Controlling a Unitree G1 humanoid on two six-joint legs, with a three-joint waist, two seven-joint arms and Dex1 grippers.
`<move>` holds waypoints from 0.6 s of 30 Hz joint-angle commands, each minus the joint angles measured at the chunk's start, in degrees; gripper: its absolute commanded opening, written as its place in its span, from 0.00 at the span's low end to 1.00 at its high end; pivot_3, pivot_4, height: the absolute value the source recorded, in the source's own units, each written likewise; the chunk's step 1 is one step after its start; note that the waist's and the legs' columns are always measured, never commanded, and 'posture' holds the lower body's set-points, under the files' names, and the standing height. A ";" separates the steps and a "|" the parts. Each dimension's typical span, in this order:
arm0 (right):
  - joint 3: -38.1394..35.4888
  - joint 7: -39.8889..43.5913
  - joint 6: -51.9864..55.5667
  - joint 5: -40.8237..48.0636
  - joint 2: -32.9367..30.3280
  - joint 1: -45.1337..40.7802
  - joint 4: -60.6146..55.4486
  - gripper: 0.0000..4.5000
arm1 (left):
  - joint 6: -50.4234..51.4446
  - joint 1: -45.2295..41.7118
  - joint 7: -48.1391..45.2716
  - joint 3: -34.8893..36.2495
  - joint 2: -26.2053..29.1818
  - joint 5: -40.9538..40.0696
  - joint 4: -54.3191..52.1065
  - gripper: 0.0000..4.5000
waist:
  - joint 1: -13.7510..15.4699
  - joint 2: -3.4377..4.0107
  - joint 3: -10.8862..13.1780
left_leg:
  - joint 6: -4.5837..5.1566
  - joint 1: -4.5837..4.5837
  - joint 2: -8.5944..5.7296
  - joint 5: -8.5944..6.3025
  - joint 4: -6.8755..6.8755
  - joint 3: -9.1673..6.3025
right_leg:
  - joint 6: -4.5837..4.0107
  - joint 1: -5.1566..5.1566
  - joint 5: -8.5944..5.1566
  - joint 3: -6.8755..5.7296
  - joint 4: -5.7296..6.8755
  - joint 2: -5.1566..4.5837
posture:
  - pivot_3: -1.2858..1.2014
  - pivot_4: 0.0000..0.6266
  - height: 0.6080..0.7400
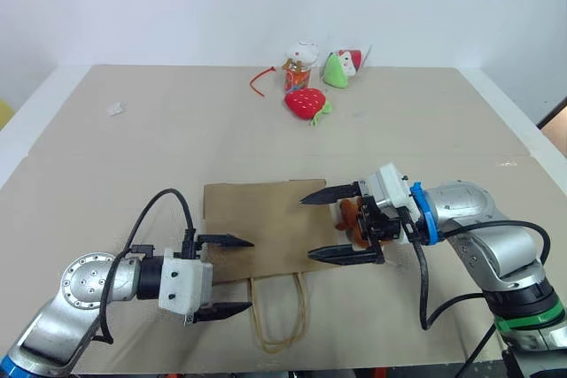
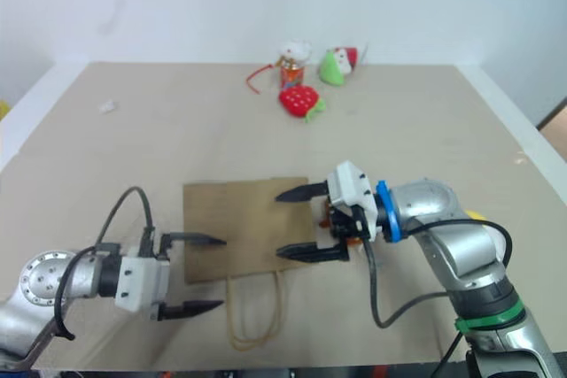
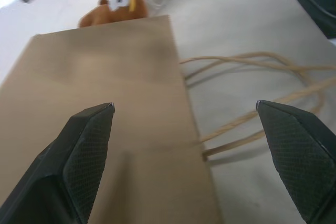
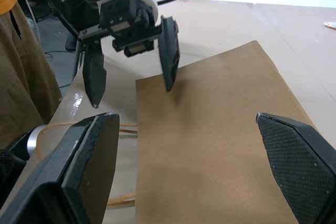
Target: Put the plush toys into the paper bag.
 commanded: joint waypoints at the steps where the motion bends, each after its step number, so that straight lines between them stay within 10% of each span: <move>1: -1.56 -2.24 1.00 0.50 -0.38 1.52 -3.74 1.00 | -7.25 -4.92 -0.99 -4.79 -1.45 4.72 4.77 0.99 | 0.04 0.00 0.00 | -0.01 0.04 0.00 0.01 0.03 -0.01 | -0.03 0.01 -0.02 -0.01 0.08 0.00 | 0.52 0.24 1.00; 18: -4.21 -6.17 2.74 0.80 -1.80 4.58 -6.65 1.00 | -18.06 -7.85 -5.67 -6.01 1.90 2.68 10.91 0.99 | -0.04 0.01 0.00 | 0.00 0.10 0.08 0.04 0.22 0.02 | -0.04 0.03 -0.01 -0.01 0.27 -0.04 | 0.52 0.24 1.00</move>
